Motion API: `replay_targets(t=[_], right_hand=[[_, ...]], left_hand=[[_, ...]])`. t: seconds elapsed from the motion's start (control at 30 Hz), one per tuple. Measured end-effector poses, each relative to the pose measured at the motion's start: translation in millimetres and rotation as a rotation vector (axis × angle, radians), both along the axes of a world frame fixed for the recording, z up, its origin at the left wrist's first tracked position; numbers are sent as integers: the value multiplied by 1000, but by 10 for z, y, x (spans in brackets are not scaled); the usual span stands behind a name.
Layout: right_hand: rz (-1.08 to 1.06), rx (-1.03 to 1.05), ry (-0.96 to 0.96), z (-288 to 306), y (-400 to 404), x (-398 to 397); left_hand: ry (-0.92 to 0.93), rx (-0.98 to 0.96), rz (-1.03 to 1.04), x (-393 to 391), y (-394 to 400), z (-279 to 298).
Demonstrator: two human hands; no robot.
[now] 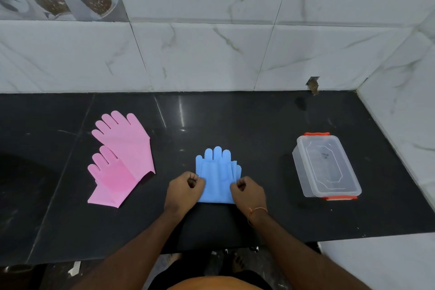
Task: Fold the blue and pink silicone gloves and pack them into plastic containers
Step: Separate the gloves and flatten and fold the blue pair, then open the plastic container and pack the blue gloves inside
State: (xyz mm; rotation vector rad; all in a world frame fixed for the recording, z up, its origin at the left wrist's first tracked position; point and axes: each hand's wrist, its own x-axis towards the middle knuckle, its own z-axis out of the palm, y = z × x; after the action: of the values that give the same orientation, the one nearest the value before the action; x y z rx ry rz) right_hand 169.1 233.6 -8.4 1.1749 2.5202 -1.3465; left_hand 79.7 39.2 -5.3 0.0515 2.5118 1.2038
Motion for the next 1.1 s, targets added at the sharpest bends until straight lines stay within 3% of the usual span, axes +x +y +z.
replay_targets(t=[0.2, 0.37, 0.53, 0.67, 0.8, 0.97, 1.1], right_hand=[[37, 3, 40, -14, 38, 96], [74, 75, 10, -19, 51, 82], [6, 8, 68, 19, -4, 129], [-91, -71, 139, 69, 5, 313], [-228, -94, 213, 68, 63, 620], [-491, -77, 308, 75, 257, 1031], [-716, -66, 383, 235, 517, 1290]], left_hand=[[82, -89, -94, -4, -77, -72], [52, -141, -67, -30, -53, -49], [100, -114, -8, 24, -53, 11], [278, -70, -92, -36, 27, 113], [470, -149, -225, -154, 332, 301], [423, 97, -515, -237, 1076, 504], [375, 127, -667, -200, 1873, 658]])
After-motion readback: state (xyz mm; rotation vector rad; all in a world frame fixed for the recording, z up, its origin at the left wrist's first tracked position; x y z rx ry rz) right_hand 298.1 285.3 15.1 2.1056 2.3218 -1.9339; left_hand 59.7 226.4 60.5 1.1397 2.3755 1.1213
